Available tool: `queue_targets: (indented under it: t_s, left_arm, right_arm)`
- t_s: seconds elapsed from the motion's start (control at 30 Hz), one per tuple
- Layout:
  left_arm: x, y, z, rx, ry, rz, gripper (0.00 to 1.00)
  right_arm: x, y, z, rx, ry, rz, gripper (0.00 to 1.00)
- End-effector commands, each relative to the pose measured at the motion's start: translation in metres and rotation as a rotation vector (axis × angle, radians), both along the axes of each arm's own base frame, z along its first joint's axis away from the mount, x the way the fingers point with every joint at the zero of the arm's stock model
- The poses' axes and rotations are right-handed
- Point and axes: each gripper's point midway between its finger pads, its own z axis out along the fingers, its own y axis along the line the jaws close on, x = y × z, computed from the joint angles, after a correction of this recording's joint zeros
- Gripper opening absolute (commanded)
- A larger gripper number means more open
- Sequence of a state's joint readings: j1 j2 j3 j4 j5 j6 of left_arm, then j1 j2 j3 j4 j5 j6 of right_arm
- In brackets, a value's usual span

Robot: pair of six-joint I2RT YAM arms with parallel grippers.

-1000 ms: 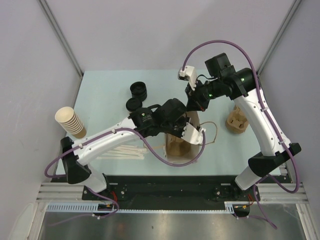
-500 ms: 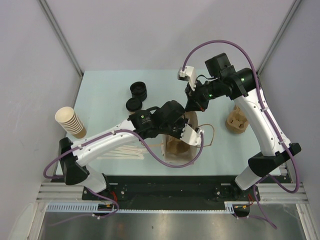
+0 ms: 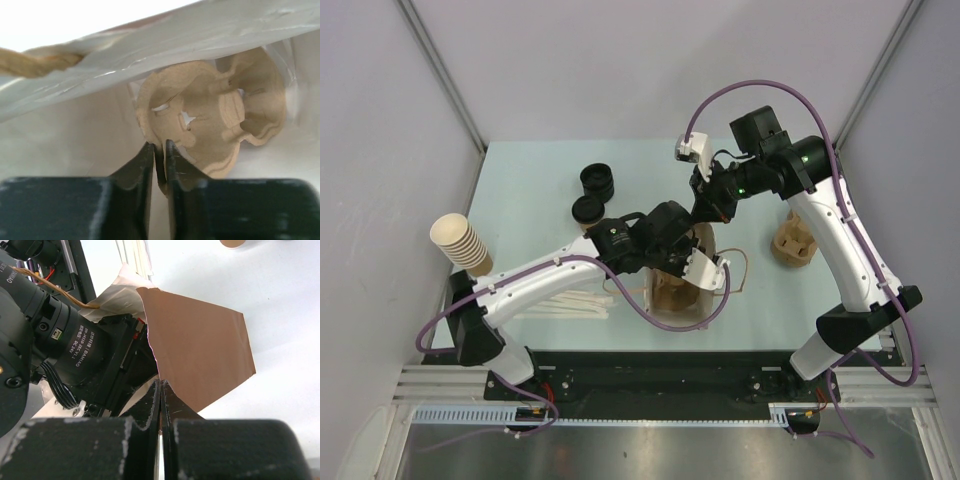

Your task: Pack the takeout coffee

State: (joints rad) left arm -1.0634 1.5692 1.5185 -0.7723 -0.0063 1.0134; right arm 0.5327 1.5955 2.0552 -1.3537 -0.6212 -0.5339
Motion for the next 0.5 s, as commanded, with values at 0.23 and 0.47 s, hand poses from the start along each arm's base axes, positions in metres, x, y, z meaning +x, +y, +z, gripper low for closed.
queue_targets:
  t_s: [0.23,0.47]
  left_arm:
    - [0.001,-0.001,0.039,-0.057,-0.022,-0.003,0.47]
    - [0.002,-0.002,0.084,-0.132,-0.068,-0.001,0.62]
  right_arm:
    - [-0.008,-0.002,-0.003,0.0,0.057,0.024,0.0]
    - [-0.003,-0.002,-0.004,0.0,0.05,0.019,0.0]
